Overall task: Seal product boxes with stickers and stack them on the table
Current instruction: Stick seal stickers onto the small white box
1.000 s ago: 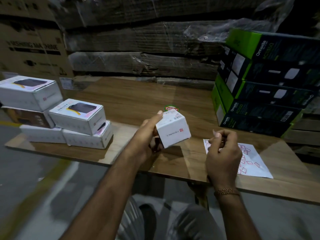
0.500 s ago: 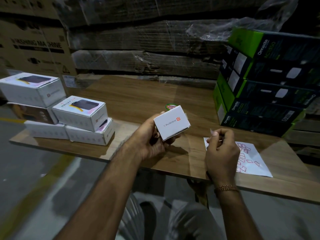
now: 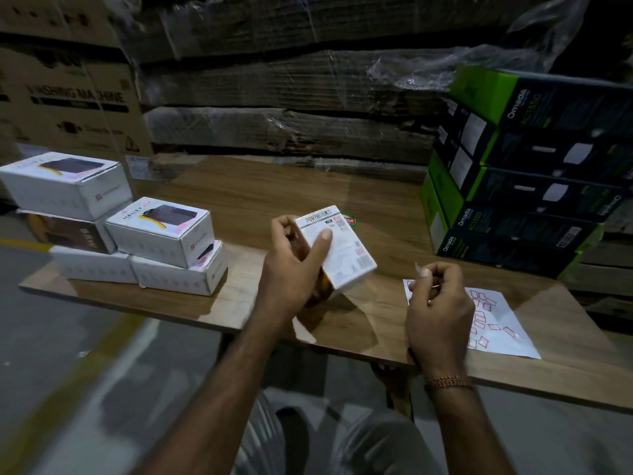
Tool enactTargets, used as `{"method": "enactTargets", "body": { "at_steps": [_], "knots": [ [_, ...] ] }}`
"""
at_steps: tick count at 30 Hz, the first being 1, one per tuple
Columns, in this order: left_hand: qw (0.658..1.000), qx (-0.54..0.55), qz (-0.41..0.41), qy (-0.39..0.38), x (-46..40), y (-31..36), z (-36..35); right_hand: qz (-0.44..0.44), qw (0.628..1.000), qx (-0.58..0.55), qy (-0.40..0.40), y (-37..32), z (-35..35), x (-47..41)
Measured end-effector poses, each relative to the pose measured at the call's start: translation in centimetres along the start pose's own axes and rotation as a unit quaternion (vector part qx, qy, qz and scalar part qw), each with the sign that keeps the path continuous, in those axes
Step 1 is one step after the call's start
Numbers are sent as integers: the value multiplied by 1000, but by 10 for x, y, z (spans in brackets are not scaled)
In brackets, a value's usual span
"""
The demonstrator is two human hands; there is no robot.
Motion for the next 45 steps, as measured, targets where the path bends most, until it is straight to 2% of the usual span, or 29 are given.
{"method": "enactTargets", "body": {
  "at_steps": [4,11,25,45],
  "knots": [
    [983,-117,-138,10,11,10,6,-6,1000,11,-4,-1,0,0],
    [955,-166,-239,-53,15,3,-10,-4,1000,15,-3,0,-1,1],
    [944,-176,-265,-91,19,-4,-20,4,1000,12,-2,-1,-1,0],
    [959,-176,-197,-103,16,-15,-15,6,1000,13,-8,-8,3,5]
  ]
}}
Point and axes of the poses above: each hand's wrist, its own x-axis away from the middle knuckle, its own z-axis out of the back of the hand, y = z × x, the point moved 7 cm from there along -x, towards the middle knuckle, and after that the axes turned 1 degree about -x, right-handed, at the moved point
